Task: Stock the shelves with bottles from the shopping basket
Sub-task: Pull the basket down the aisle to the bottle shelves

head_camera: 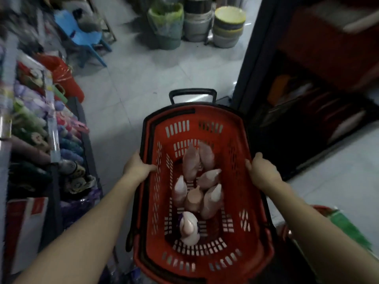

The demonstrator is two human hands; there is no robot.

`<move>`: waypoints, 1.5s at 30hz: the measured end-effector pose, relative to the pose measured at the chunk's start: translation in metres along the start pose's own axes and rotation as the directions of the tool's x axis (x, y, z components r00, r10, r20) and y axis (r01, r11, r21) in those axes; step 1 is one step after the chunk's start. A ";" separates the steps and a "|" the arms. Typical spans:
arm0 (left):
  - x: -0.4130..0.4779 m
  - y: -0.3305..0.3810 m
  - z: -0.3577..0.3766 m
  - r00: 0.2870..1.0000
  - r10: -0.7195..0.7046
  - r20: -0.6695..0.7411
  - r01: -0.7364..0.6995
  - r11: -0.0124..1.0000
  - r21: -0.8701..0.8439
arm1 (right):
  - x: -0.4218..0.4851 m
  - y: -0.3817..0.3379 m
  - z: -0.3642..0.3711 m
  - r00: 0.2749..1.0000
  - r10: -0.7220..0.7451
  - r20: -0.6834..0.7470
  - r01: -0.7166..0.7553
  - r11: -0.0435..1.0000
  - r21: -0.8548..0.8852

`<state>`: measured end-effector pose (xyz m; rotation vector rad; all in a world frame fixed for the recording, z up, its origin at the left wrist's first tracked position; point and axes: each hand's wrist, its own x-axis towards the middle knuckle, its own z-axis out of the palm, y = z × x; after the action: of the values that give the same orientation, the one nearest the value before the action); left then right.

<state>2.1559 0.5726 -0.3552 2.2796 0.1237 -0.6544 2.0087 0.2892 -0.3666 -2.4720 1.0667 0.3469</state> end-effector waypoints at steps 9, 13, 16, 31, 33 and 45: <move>-0.085 0.093 -0.014 0.919 0.126 0.375 -0.167 0.983 0.080 | -0.156 0.066 -0.072 0.955 0.284 -0.087 -0.275 0.956 0.103; -0.126 0.122 0.020 0.807 0.245 0.538 -0.357 0.927 0.112 | -0.240 0.106 -0.071 0.881 0.456 -0.125 -0.436 0.886 0.159; -0.165 0.143 0.054 0.709 0.298 0.639 -0.502 0.850 0.161 | -0.299 0.140 -0.060 0.787 0.606 -0.115 -0.566 0.783 0.258; -0.489 0.146 0.300 0.099 0.120 0.988 -0.891 0.452 0.035 | -0.621 0.306 0.018 0.209 0.964 0.162 -0.751 0.053 0.658; -0.548 0.132 0.323 0.013 0.108 0.994 -0.910 0.412 -0.033 | -0.665 0.327 0.029 0.127 0.973 0.192 -0.739 -0.036 0.673; -0.853 0.016 0.473 -0.333 -0.113 0.936 -0.917 0.270 -0.294 | -0.900 0.413 0.084 -0.311 0.908 0.281 -0.584 -0.415 0.698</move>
<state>1.2242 0.3247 -0.2048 1.2120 -2.3785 -1.7637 1.0936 0.6424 -0.2100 -0.2586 2.6861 -0.3348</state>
